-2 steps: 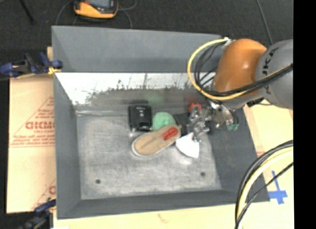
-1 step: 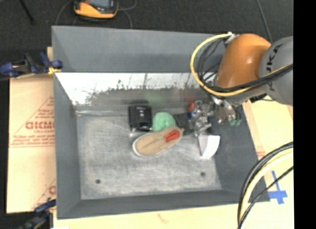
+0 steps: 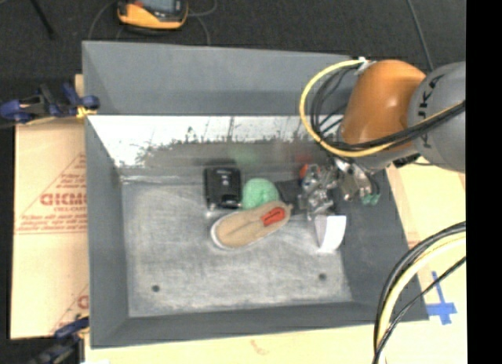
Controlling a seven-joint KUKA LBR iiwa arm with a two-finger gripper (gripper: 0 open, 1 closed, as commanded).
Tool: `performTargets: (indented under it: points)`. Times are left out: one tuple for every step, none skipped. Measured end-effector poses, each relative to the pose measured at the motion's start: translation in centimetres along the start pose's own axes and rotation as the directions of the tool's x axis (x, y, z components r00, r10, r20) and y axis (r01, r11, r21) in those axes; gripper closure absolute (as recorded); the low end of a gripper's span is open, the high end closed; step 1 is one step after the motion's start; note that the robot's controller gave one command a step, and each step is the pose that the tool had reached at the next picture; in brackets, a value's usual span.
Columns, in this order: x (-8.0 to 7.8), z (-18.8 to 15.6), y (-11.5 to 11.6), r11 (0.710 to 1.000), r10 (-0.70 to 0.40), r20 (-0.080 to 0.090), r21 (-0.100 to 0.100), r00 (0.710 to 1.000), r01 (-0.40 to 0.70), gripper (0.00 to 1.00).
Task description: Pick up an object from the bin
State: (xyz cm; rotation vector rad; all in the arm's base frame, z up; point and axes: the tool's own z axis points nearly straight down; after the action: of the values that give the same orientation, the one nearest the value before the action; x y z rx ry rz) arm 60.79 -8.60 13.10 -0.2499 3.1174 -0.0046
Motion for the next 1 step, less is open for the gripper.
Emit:
performTargets:
  points:
    - [0.61, 4.95, 1.17, 1.0, 0.018, -0.01, -0.004, 1.0, -0.018, 0.0]
